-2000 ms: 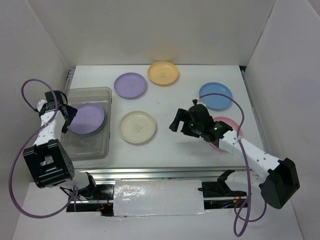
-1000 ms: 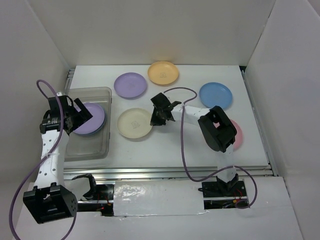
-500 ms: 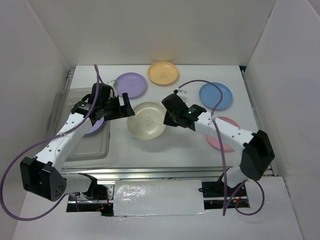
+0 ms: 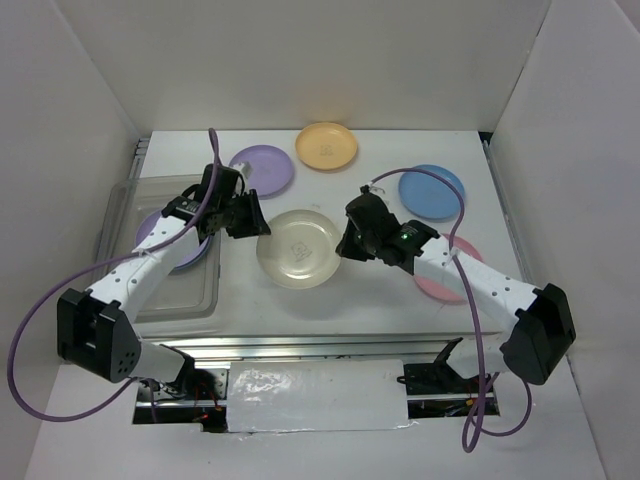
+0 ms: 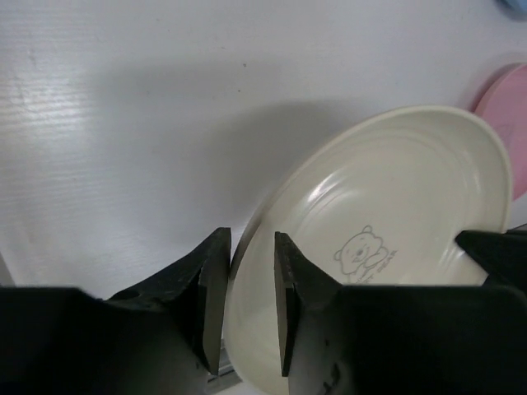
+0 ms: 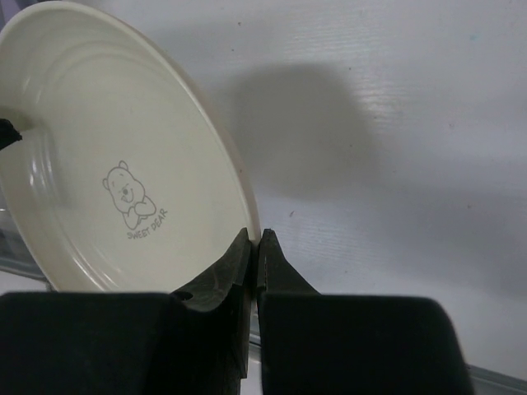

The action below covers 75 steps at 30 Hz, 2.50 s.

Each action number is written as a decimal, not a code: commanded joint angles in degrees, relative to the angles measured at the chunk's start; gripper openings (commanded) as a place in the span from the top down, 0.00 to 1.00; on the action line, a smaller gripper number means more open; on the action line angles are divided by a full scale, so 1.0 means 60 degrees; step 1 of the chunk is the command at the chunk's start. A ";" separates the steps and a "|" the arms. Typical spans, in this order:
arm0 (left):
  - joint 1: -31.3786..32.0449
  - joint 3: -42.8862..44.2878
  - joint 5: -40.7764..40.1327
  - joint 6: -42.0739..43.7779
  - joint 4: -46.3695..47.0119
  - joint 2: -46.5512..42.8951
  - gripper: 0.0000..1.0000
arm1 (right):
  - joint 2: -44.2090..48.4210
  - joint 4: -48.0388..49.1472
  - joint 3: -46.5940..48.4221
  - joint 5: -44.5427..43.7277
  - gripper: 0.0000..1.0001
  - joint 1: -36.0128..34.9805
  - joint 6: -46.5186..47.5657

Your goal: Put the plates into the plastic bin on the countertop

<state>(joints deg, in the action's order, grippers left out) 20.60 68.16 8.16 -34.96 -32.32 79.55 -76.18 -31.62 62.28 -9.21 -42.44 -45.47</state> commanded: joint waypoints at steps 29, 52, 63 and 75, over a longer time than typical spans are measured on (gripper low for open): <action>-0.6021 -0.0929 -0.4071 -0.1468 -0.0943 -0.1876 1.00 | 0.3627 0.0129 -0.1620 0.1140 0.00 0.2487 0.0415; -0.8560 -0.1810 -0.2487 -0.1775 0.0787 -0.0354 0.78 | 0.5797 -0.1249 -0.1196 0.2164 0.00 0.3849 0.1441; -0.7113 -0.1357 -0.2780 -0.1075 0.0086 -0.2135 0.01 | 0.5827 -0.1293 -0.1428 0.1801 0.00 0.4683 0.1486; -0.2440 -0.0651 -0.2151 0.0803 -0.1572 -0.3429 0.01 | 0.4846 -0.1747 -0.3303 -0.0531 0.00 0.8916 0.0417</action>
<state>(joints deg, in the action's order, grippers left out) 1.39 65.12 -5.45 -33.15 -37.69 58.26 -46.09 -40.29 44.86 -9.54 7.44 -40.66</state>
